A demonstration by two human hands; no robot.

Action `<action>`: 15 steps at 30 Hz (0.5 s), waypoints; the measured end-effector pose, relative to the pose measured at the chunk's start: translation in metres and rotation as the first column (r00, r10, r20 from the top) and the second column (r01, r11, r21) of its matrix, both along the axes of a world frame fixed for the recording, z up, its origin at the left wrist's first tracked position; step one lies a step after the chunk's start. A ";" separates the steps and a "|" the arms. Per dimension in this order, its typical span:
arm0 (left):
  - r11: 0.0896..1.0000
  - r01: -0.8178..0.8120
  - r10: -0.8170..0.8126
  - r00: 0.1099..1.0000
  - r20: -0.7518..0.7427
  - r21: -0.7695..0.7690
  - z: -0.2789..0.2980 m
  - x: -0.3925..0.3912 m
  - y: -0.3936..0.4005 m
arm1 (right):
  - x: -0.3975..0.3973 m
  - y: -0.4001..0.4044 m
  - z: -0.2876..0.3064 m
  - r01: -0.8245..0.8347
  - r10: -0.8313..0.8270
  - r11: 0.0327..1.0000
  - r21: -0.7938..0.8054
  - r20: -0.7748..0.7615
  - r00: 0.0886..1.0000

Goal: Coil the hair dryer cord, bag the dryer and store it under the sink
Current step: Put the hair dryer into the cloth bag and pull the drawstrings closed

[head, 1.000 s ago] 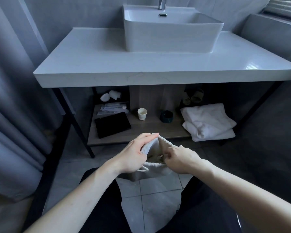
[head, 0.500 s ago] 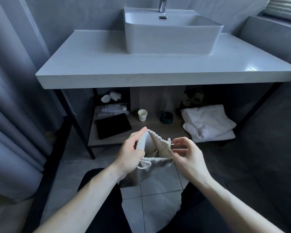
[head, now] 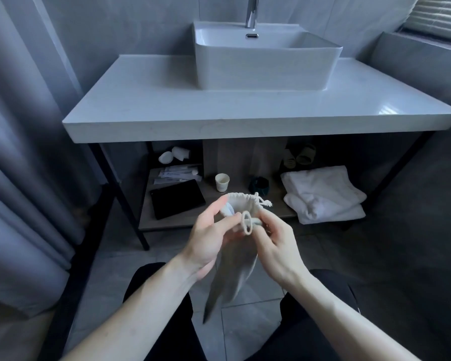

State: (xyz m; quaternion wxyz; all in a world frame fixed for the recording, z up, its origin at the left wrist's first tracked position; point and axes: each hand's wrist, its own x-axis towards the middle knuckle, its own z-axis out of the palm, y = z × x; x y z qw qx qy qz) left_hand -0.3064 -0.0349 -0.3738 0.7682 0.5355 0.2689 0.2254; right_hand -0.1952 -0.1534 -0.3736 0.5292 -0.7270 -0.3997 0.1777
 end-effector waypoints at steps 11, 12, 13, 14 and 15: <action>0.940 0.067 0.038 0.954 -0.296 0.334 -0.014 -0.054 0.046 | 0.005 0.006 0.019 -0.081 0.101 0.985 0.150 -0.131 0.986; 0.914 0.099 0.044 0.940 -0.339 0.393 -0.017 -0.056 0.050 | 0.004 0.004 0.021 -0.064 0.079 0.988 0.139 -0.101 0.992; 0.891 0.153 0.030 0.920 -0.391 0.428 -0.021 -0.056 0.053 | 0.004 0.002 0.020 -0.044 0.054 0.991 0.128 -0.077 0.996; 0.878 0.217 -0.008 0.898 -0.440 0.427 -0.025 -0.057 0.053 | 0.005 0.000 0.020 -0.026 0.034 0.992 0.124 -0.066 0.997; 0.869 0.283 -0.061 0.875 -0.481 0.405 -0.028 -0.058 0.053 | 0.005 -0.002 0.019 -0.004 0.013 0.992 0.126 -0.069 0.998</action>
